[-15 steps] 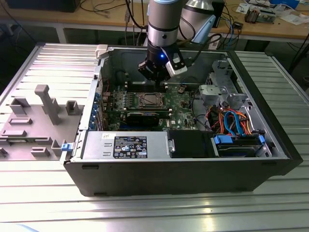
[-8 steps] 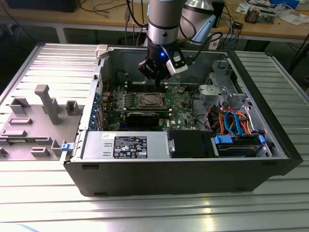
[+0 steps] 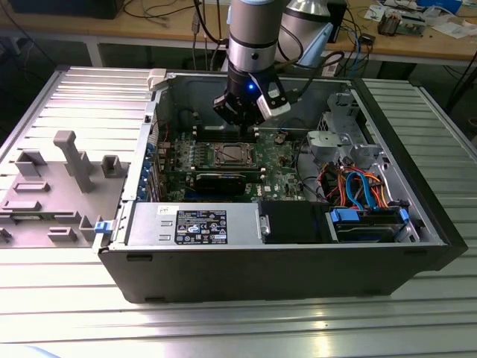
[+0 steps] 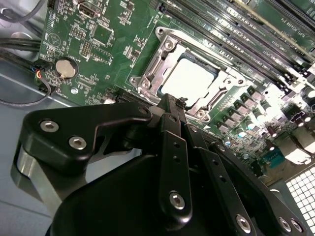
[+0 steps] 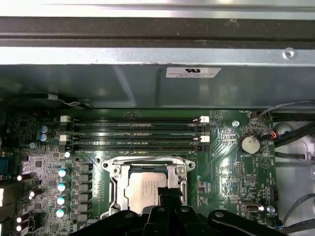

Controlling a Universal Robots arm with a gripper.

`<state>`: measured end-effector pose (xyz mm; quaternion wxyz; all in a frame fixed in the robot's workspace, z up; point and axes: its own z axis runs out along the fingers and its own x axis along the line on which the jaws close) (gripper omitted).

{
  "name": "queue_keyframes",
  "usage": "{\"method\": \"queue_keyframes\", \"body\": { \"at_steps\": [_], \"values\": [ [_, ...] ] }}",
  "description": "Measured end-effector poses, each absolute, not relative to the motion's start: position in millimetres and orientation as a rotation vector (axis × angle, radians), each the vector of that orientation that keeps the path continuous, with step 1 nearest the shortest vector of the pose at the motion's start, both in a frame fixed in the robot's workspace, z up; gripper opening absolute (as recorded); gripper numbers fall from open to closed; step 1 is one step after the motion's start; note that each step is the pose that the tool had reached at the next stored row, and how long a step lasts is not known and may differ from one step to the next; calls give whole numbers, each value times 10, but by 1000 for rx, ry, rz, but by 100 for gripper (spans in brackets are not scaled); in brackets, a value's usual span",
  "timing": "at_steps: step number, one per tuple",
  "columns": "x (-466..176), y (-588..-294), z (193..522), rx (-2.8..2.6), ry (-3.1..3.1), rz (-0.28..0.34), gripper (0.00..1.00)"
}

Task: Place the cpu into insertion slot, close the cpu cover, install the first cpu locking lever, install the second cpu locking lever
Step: 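Install the second cpu locking lever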

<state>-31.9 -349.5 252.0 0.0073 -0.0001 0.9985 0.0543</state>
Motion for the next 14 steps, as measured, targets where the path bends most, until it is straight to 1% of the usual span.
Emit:
{"method": "queue_keyframes", "body": {
  "at_steps": [14],
  "values": [
    [-319, -3517, 2520, 0, 3123, 170, 11]
  ]
}}
